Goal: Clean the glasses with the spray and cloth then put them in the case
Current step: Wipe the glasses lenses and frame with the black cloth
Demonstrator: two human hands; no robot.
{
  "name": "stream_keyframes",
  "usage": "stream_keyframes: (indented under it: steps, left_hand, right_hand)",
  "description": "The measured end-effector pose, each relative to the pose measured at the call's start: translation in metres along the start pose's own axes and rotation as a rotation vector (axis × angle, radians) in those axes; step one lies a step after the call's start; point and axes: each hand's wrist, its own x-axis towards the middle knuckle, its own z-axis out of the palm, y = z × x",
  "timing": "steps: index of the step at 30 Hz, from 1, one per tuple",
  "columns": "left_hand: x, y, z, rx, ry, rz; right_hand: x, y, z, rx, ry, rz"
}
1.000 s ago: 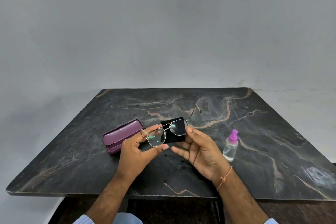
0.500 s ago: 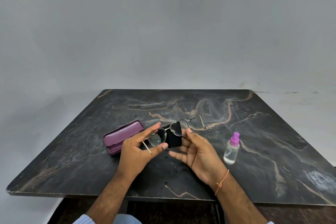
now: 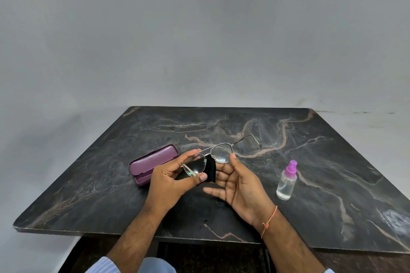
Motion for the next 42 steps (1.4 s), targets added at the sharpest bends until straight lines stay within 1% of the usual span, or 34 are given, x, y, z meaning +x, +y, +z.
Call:
stream_keyframes:
  steps: [7,11,20,24,36,42]
  left_hand:
    - [-0.003,0.005,0.005,0.01,-0.013,0.047]
    - [-0.004,0.004,0.002,0.033,-0.059,0.05]
    - [-0.007,0.001,0.001,0.148,-0.141,0.064]
    - [-0.007,0.0,0.002,0.151,-0.166,0.083]
    - [-0.007,0.006,0.003,0.103,-0.165,0.102]
    - [-0.007,0.006,0.003,0.102,-0.159,0.108]
  right_hand:
    - [0.0,-0.001,0.001,-0.024,0.07,-0.03]
    - [-0.002,-0.001,0.0,-0.047,0.106,-0.044]
    - [-0.004,-0.001,-0.004,-0.061,0.131,-0.077]
    - [-0.006,-0.003,-0.006,-0.074,0.137,-0.089]
    - [-0.004,0.0,-0.012,-0.142,0.07,-0.064]
    - [-0.002,0.003,-0.016,-0.075,-0.015,-0.018]
